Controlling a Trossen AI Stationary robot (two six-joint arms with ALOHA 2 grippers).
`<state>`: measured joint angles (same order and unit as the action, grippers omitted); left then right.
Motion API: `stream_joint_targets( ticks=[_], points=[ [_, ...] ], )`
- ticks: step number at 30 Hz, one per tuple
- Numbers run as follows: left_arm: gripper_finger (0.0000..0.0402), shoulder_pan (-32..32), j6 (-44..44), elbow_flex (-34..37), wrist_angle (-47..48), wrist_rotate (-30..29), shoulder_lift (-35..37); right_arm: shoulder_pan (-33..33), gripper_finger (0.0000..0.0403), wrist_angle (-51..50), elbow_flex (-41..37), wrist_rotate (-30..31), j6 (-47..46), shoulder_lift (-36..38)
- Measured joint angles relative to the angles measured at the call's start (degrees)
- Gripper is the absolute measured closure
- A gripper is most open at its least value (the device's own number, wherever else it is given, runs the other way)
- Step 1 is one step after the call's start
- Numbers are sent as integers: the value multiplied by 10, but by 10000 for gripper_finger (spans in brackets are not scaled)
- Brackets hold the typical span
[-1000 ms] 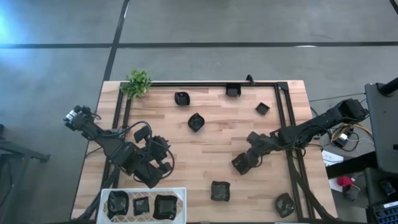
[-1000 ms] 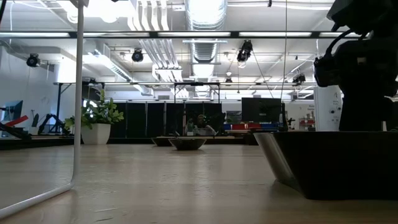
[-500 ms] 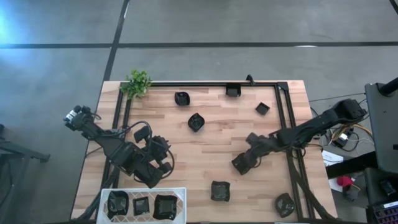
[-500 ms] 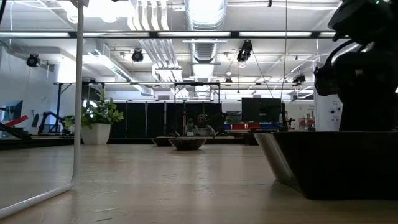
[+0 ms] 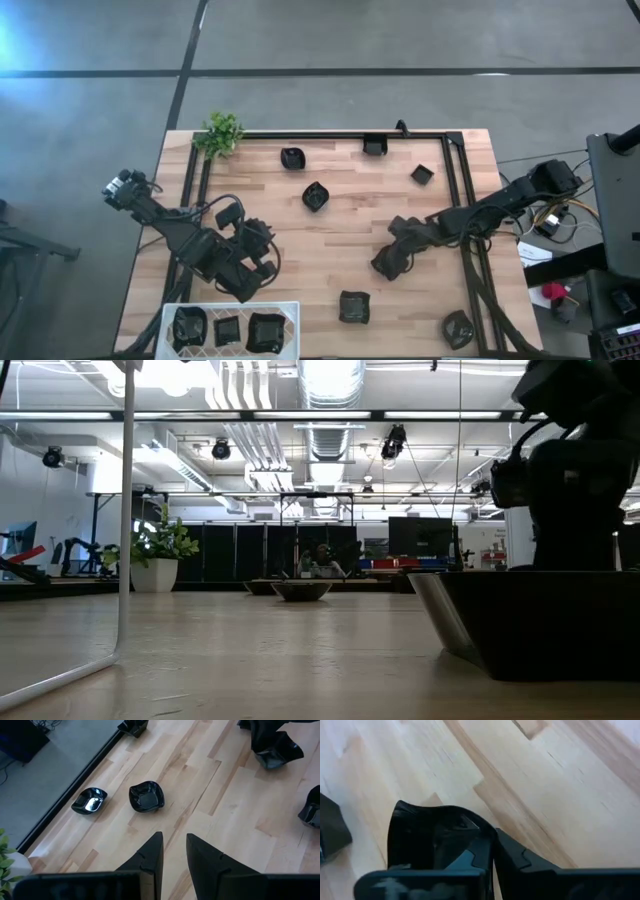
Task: Pick & Place Mini shaped plates
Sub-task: Stack the black distorted square plate on top of the other black distorted square plate on the shelf
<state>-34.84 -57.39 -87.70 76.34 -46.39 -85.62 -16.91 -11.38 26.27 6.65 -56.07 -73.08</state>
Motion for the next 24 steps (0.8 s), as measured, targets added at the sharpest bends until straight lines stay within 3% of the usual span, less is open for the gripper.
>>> stream_joint_targets(
  ticks=[11, 16, 24],
  points=[
    [323, 0, 57, 0, -15, 0, 0, 0, 392, -8, 77, 56, 112, 40],
    [323, 0, 194, 3, -60, 0, 0, 0, 392, -19, 135, 140, 186, 44],
    [323, 5, 386, 46, -253, -2, 0, 0, 392, -16, 206, 282, 281, 37]
  ],
)
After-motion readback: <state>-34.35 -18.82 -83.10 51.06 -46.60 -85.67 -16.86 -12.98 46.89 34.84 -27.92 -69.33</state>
